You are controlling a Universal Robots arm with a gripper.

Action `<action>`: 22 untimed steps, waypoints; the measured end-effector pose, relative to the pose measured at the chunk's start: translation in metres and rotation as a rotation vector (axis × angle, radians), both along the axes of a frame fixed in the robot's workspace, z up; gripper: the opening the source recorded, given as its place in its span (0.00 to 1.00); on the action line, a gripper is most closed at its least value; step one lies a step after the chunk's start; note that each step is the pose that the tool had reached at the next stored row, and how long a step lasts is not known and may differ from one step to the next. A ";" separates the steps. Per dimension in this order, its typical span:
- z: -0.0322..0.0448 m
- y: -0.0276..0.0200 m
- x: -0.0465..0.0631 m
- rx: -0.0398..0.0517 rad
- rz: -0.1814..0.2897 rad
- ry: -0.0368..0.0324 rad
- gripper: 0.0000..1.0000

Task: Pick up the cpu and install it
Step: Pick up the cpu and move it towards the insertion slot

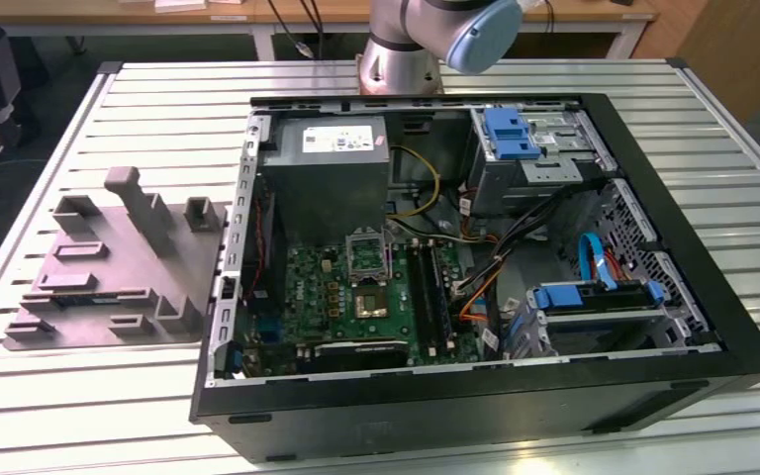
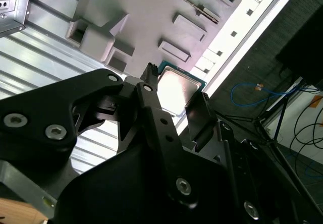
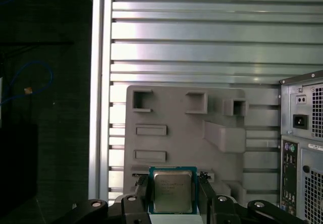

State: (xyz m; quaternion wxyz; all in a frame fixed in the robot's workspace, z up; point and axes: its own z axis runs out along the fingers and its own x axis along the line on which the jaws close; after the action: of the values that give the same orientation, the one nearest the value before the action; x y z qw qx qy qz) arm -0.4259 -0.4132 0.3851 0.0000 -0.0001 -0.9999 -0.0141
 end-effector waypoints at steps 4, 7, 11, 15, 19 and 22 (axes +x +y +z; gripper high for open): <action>-0.0001 0.0000 0.001 0.0000 0.000 -0.0001 0.47; 0.0000 0.0000 0.001 0.0000 0.000 0.0000 0.47; 0.0000 0.0000 0.002 0.0000 0.000 0.0001 0.47; 0.0000 0.0000 0.004 0.0000 0.000 0.0001 0.47; 0.0000 0.0000 0.009 -0.0001 0.000 0.0000 0.47; 0.0000 0.0000 0.012 0.0001 0.000 0.0000 0.47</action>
State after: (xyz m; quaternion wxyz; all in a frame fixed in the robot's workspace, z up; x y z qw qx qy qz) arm -0.4134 -0.4133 0.3850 0.0000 -0.0001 -0.9999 -0.0141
